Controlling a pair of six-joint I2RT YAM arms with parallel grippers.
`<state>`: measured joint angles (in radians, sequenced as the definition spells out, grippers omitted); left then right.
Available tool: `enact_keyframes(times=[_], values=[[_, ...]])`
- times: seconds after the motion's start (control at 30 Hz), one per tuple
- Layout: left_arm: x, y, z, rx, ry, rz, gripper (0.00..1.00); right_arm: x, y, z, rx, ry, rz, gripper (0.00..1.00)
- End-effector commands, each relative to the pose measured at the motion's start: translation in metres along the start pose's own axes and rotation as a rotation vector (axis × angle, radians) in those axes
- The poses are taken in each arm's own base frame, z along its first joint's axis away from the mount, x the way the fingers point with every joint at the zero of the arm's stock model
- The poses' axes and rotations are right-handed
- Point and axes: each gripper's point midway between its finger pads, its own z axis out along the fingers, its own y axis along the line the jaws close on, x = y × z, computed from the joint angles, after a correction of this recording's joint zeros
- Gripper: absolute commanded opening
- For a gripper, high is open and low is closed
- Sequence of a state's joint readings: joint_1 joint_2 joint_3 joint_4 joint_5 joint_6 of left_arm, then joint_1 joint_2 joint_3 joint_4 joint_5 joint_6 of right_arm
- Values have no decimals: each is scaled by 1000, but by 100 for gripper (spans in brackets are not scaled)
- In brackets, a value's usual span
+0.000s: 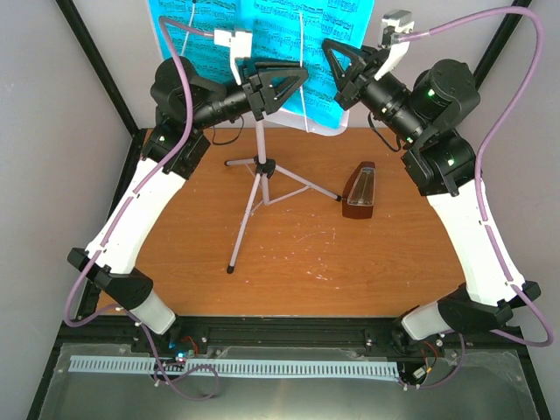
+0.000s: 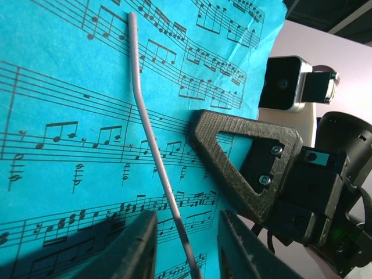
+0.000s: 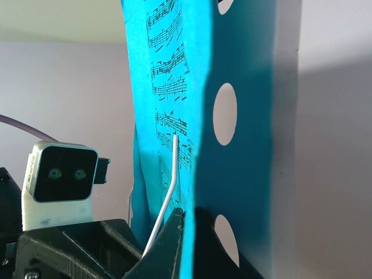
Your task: Pack up the instrument practice props
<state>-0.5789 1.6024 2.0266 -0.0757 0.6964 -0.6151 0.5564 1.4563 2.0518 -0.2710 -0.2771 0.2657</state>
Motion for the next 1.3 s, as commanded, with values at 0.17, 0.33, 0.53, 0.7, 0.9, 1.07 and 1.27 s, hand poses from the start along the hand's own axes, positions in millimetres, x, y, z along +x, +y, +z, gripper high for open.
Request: enact_keyframes(times=[0.17,0.33,0.53,0.7,0.9,1.07,1.27], values=[[-14,-18,-3,39,-48,53,1,-7,-2,-6,30,-32,-41,3],[-9,-17,-4,41,-53,64,0,-8,-5,-12,53,-59,-46,3],[-12,-17,-8,26,-71,73,0,-31,-12,-40,157,-138,-83,3],[-13,-10,-9,-12,-86,50,0,-57,-11,-93,251,-266,-168,3],[-14,-6,-8,-29,-93,40,5,-70,-28,-163,470,-344,-210,3],[-14,-6,-8,-33,-92,48,38,-59,-29,-191,506,-323,-193,3],[-13,-30,-18,35,-69,112,67,-38,-34,-214,555,-251,-165,3]])
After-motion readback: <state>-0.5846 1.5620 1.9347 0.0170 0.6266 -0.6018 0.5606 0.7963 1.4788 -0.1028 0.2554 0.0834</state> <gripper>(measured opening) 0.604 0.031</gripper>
